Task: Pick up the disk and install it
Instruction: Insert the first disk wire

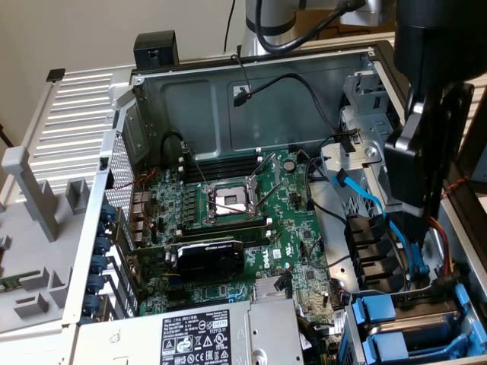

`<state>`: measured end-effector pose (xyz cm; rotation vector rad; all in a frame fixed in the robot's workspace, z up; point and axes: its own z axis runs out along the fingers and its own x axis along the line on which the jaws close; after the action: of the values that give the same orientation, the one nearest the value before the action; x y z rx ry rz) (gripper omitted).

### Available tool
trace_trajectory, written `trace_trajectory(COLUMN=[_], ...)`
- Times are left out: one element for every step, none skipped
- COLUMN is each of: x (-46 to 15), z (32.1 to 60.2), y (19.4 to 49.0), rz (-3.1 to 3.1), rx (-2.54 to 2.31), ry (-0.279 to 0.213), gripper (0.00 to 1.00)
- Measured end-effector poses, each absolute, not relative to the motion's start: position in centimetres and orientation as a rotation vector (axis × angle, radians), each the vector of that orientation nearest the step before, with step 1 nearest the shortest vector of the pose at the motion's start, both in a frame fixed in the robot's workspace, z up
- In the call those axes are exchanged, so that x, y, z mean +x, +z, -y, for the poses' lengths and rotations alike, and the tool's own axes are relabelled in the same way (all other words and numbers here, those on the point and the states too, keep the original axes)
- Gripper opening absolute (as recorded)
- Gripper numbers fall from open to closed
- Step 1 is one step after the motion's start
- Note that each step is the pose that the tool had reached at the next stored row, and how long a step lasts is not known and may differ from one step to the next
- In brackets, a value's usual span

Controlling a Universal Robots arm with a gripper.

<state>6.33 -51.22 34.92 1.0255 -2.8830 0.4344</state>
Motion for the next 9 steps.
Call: trace_trajectory(x=[6.33,6.33,6.33,6.32,6.33,6.33,6.33,6.33,6.33], z=[51.23,51.23,51.23,51.23,51.23,51.22,51.22,51.23,51.23], y=[34.92,34.92,34.91,34.89,34.88,34.86,34.83,34.80,34.78], rz=[2.886,2.889,2.892,2.895,2.898,2.900,2.901,2.904,2.906], rx=[1.020,1.016,1.014,1.013,1.012,1.010,1.009,1.007,1.005], ry=[0.437,0.440,0.441,0.443,0.445,0.446,0.447,0.448,0.450], gripper=[0.35,0.35,0.35,0.35,0.35,0.35,0.35,0.35,0.35])
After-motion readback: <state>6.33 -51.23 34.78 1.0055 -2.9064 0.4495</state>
